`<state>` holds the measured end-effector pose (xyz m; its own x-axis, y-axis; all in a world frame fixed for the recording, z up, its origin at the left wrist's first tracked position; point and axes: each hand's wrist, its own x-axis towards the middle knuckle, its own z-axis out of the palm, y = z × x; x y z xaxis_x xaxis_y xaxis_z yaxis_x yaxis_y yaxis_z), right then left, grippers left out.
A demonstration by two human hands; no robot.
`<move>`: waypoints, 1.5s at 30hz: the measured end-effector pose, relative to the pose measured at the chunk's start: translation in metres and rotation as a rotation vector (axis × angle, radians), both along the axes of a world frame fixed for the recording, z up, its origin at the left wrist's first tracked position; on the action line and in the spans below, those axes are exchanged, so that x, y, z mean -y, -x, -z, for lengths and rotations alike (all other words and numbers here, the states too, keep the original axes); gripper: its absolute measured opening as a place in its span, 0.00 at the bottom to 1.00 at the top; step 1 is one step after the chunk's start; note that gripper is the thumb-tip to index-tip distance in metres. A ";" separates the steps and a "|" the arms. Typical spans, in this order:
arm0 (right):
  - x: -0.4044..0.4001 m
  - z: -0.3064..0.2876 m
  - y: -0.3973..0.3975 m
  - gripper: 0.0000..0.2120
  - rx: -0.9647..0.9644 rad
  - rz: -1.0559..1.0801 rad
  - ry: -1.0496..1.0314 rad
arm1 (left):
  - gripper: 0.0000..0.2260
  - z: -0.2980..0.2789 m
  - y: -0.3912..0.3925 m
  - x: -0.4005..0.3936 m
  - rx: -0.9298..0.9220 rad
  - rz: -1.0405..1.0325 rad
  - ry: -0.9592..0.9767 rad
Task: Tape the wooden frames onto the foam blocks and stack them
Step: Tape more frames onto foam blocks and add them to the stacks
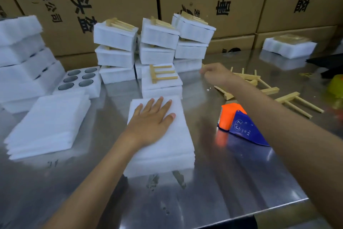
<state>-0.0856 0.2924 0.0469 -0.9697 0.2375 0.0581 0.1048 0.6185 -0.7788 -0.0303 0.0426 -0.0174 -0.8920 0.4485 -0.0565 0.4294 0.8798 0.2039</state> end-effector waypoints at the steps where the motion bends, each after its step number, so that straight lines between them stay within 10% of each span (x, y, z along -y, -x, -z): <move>1: -0.013 0.004 0.009 0.14 0.107 0.020 -0.145 | 0.25 0.000 -0.001 0.000 -0.001 -0.002 -0.004; 4: -0.045 0.023 0.017 0.12 0.426 0.008 -0.718 | 0.25 -0.001 -0.003 -0.001 0.001 -0.006 -0.015; 10: -0.061 0.038 0.009 0.12 0.391 0.049 -0.890 | 0.25 0.000 -0.003 -0.001 -0.012 -0.008 -0.038; 21: 0.011 -0.038 -0.018 0.07 -0.083 -0.191 -0.424 | 0.26 -0.003 -0.002 0.002 0.044 -0.026 -0.202; 31: 0.119 -0.051 -0.038 0.09 0.055 -0.262 -0.043 | 0.40 -0.016 0.003 0.013 0.269 -0.286 -1.218; 38: 0.139 -0.009 -0.038 0.14 0.289 -0.279 0.279 | 0.30 -0.009 0.002 0.017 0.172 -0.273 -1.045; 45: 0.113 0.009 -0.051 0.10 -0.078 -0.187 0.089 | 0.30 -0.008 0.003 0.018 0.056 -0.291 -1.088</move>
